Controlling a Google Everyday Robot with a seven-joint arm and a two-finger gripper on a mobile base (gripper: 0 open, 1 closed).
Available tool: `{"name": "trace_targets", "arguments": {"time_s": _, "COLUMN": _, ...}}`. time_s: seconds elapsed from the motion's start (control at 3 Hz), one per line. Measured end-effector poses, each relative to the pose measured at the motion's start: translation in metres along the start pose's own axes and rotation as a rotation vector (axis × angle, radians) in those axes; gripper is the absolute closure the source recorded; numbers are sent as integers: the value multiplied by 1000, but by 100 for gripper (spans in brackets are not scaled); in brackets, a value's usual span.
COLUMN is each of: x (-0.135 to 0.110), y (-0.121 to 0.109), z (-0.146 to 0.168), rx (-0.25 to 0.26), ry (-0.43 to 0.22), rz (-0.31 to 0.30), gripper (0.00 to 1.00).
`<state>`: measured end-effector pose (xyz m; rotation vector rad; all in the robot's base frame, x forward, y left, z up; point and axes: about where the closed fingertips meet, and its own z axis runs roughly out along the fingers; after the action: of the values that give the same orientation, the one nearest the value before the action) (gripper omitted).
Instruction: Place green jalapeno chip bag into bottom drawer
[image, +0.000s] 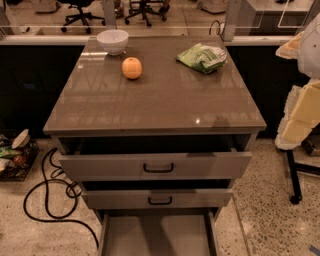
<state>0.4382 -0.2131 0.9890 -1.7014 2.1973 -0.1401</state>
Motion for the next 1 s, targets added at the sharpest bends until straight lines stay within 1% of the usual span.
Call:
{"name": "trace_targets", "arguments": {"time_s": 0.33, "x": 0, "y": 0, "z": 0, "rx": 0, "ry": 0, "rz": 0, "gripper": 0}}
{"name": "trace_targets", "arguments": {"time_s": 0.67, "x": -4, "y": -9, "z": 0, "rx": 22, "ry": -19, "rz": 11, "gripper": 0}}
{"name": "trace_targets", "arguments": {"time_s": 1.0, "x": -12, "y": -36, "z": 4, "rx": 73, "ry": -92, "rz": 69, "gripper": 0}}
